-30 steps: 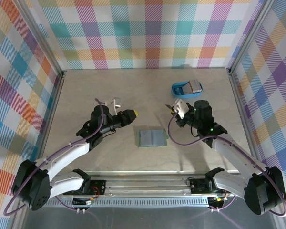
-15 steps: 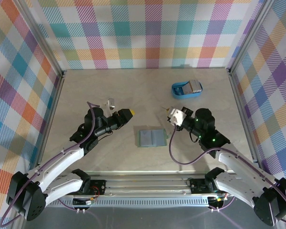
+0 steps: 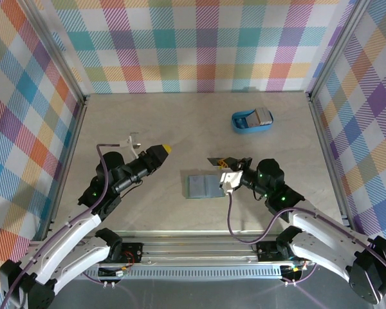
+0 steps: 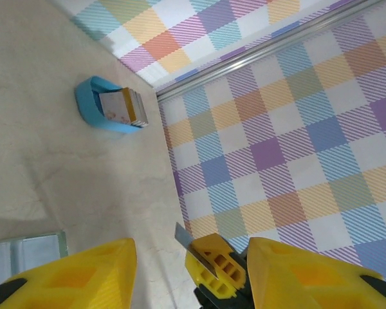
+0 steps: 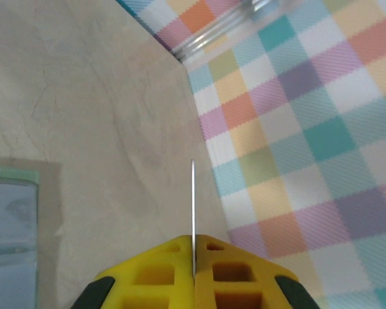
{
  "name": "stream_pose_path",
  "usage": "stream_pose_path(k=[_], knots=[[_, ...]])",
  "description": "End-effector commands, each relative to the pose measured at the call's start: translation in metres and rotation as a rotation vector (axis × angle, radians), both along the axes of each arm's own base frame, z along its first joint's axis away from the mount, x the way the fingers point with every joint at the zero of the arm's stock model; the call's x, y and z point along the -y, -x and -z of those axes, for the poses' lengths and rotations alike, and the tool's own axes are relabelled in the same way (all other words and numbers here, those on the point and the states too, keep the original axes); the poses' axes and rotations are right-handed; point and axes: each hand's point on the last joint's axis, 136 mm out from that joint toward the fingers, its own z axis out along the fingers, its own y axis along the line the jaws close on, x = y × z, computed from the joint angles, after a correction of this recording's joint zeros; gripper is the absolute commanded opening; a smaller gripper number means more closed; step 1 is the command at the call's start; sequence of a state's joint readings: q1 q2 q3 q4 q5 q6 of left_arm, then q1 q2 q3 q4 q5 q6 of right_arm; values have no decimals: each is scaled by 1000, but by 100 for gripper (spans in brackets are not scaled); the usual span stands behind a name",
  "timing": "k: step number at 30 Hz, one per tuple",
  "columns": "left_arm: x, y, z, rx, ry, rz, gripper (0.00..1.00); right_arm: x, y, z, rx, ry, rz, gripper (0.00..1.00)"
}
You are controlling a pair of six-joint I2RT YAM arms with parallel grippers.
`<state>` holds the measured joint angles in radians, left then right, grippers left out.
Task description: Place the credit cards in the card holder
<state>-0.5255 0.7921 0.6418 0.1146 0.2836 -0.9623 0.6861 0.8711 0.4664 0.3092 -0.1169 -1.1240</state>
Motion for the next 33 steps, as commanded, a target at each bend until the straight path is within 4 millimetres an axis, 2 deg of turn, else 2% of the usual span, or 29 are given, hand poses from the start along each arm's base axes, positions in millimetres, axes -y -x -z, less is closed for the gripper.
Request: stream_pose_path(k=[1, 6, 10, 13, 16, 21, 26, 33], knots=[[4, 2, -4, 1, 44, 32, 50, -10, 9, -17, 164, 32, -67, 0], [0, 7, -7, 18, 74, 25, 52, -16, 15, -10, 229, 86, -93, 0], [5, 8, -4, 6, 95, 58, 52, -17, 15, -8, 262, 113, -92, 0], [11, 5, -10, 13, 115, 82, 51, -20, 14, -10, 305, 121, -94, 0], [21, 3, -13, 11, 148, 122, 50, -26, 13, -13, 351, 122, -100, 0], [51, 7, 0, -35, 139, 262, 50, -39, 18, -28, 475, 98, -123, 0], [78, 15, 7, -67, 133, 378, 50, -49, 20, -34, 576, 114, -123, 0], [81, 19, 11, -79, 147, 388, 50, -57, 10, -39, 597, 124, -88, 0]])
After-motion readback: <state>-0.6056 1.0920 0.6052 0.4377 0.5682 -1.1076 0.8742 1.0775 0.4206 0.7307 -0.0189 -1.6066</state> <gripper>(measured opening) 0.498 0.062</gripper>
